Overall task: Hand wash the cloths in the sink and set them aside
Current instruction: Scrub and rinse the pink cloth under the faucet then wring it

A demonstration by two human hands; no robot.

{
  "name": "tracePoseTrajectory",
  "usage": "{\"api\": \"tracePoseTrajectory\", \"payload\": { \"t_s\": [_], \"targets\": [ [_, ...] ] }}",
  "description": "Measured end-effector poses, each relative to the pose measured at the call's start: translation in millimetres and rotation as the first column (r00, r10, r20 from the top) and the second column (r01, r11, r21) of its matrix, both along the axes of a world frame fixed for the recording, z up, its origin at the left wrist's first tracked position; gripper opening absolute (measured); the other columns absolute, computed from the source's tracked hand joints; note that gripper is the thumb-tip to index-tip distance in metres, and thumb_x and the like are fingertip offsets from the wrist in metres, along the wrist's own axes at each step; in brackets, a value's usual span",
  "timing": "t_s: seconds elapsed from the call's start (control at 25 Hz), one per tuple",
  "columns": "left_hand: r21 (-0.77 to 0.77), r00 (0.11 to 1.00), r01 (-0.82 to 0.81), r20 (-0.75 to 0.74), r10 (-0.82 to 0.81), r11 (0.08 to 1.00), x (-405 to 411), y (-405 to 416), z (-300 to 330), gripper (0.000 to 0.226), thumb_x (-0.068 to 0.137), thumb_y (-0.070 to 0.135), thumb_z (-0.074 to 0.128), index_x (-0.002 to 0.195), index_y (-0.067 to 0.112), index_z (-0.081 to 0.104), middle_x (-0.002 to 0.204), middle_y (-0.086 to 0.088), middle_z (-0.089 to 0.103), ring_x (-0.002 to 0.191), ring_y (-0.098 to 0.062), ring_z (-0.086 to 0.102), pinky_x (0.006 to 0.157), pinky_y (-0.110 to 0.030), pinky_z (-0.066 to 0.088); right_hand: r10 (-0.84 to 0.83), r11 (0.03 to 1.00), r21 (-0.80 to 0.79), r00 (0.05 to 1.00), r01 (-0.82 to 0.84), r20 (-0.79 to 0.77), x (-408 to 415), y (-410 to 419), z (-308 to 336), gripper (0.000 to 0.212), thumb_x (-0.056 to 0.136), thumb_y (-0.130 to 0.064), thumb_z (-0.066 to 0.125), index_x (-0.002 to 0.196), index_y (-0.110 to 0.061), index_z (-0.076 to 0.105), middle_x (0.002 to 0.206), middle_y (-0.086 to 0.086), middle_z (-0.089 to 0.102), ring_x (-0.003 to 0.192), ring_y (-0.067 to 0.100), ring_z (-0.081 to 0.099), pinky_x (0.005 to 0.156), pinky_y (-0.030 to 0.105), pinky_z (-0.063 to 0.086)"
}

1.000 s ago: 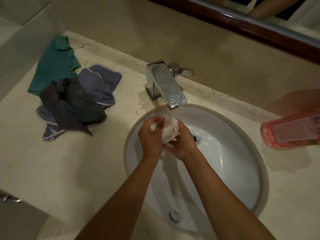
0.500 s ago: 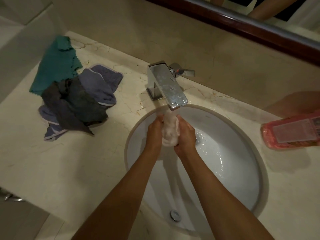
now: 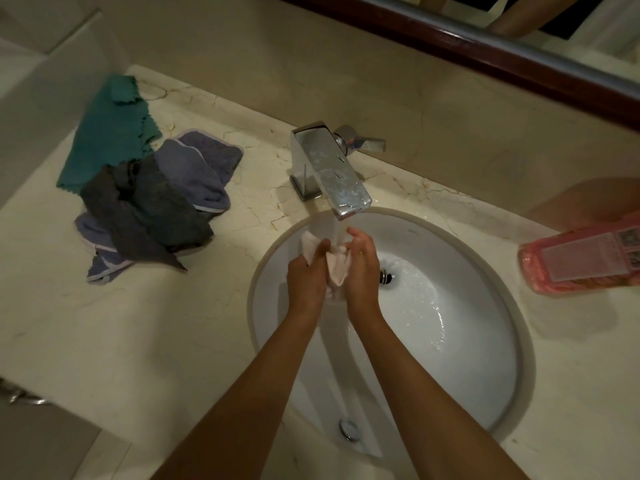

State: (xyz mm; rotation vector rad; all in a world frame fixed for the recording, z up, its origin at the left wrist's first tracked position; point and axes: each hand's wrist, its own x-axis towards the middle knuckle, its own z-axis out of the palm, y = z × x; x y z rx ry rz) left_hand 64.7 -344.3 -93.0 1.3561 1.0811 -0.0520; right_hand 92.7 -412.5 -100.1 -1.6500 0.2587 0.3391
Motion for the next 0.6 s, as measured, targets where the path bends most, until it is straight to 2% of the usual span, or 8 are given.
{"api": "tracePoseTrajectory", "payload": {
  "t_s": [0.08, 0.12, 0.2, 0.24, 0.36, 0.48, 0.52, 0.6],
  "targets": [
    [0.053, 0.993, -0.100, 0.063, 0.096, 0.994, -0.3, -2.2, -1.2, 0.039, 0.099, 0.042, 0.058, 0.099, 0.004, 0.071, 0.087, -0.012, 0.074, 0.075, -0.022, 0.071, 0.057, -0.025, 0.048, -0.039, 0.999, 0.006, 0.989, 0.041, -0.142, 5.0, 2.1, 4.9, 0.027, 0.106, -0.036, 0.040, 0.119, -0.029, 0.062, 0.122, 0.004, 0.063, 0.111, 0.015, 0.061, 0.099, 0.036, 0.049],
    [0.087, 0.988, -0.125, 0.100, 0.117, 0.988, 0.2, -3.5, -0.4, 0.037, 0.099, 0.039, 0.059, 0.100, 0.003, 0.070, 0.089, -0.012, 0.074, 0.078, -0.021, 0.071, 0.060, -0.025, 0.049, -0.061, 0.997, 0.021, 0.961, 0.069, -0.271, 7.0, 1.5, 6.8, 0.038, 0.104, -0.044, 0.040, 0.125, -0.020, 0.061, 0.126, 0.011, 0.064, 0.112, 0.024, 0.062, 0.104, 0.045, 0.049],
    [0.138, 0.977, -0.123, 0.192, 0.096, 0.983, 0.4, -4.9, 0.4, 0.031, 0.099, 0.034, 0.060, 0.106, 0.005, 0.067, 0.095, -0.007, 0.073, 0.085, -0.015, 0.071, 0.066, -0.020, 0.051, 0.036, 0.982, 0.176, 0.856, 0.065, -0.516, 8.7, -3.7, 11.6, 0.053, 0.098, -0.059, 0.040, 0.124, -0.021, 0.066, 0.120, 0.010, 0.071, 0.107, 0.026, 0.068, 0.098, 0.047, 0.052],
    [0.146, 0.969, -0.113, 0.236, 0.077, 0.983, -0.6, -4.3, 0.0, 0.028, 0.099, 0.032, 0.060, 0.108, 0.006, 0.066, 0.096, -0.005, 0.072, 0.085, -0.011, 0.070, 0.067, -0.019, 0.051, 0.114, 0.959, 0.277, 0.812, 0.060, -0.572, 9.4, -5.6, 15.4, 0.058, 0.096, -0.062, 0.039, 0.121, -0.020, 0.069, 0.117, 0.008, 0.073, 0.104, 0.025, 0.070, 0.093, 0.044, 0.053],
    [0.107, 0.945, -0.064, 0.327, 0.026, 0.992, -5.5, -1.5, -4.1, 0.018, 0.100, 0.025, 0.060, 0.108, 0.012, 0.069, 0.098, -0.002, 0.075, 0.085, -0.007, 0.072, 0.071, -0.020, 0.052, 0.121, 0.876, 0.445, 0.808, 0.185, -0.576, 16.2, -4.9, 20.6, 0.046, 0.096, -0.052, 0.046, 0.111, -0.015, 0.069, 0.101, 0.007, 0.074, 0.092, 0.023, 0.071, 0.086, 0.039, 0.053],
    [-0.076, 0.904, -0.021, 0.425, 0.051, 0.997, -7.1, 0.3, -1.6, 0.032, 0.100, 0.016, 0.060, 0.132, 0.019, 0.062, 0.115, -0.002, 0.073, 0.100, -0.008, 0.071, 0.079, -0.019, 0.054, 0.042, 0.869, 0.449, 0.872, 0.209, -0.487, 19.2, 0.8, 19.2, 0.036, 0.096, -0.034, 0.052, 0.115, -0.007, 0.067, 0.102, 0.012, 0.073, 0.091, 0.025, 0.070, 0.087, 0.038, 0.054],
    [-0.151, 0.900, -0.028, 0.426, 0.090, 0.988, -5.7, 3.1, -0.6, 0.034, 0.099, 0.019, 0.060, 0.133, 0.019, 0.062, 0.116, -0.002, 0.073, 0.102, -0.012, 0.072, 0.081, -0.023, 0.056, 0.034, 0.874, 0.452, 0.907, 0.178, -0.421, 19.0, 0.7, 15.9, 0.033, 0.097, -0.028, 0.053, 0.119, -0.007, 0.066, 0.107, 0.013, 0.071, 0.095, 0.027, 0.069, 0.088, 0.039, 0.053],
    [-0.300, 0.923, -0.059, 0.346, 0.166, 0.952, -2.1, 10.2, 5.2, 0.034, 0.095, 0.043, 0.057, 0.119, 0.023, 0.070, 0.106, -0.004, 0.077, 0.097, -0.019, 0.074, 0.081, -0.035, 0.058, 0.033, 0.916, 0.395, 0.968, 0.069, -0.248, 17.7, -3.3, 11.0, 0.023, 0.098, -0.019, 0.055, 0.117, -0.017, 0.068, 0.116, 0.014, 0.070, 0.101, 0.029, 0.068, 0.090, 0.043, 0.054]
  ]
}}
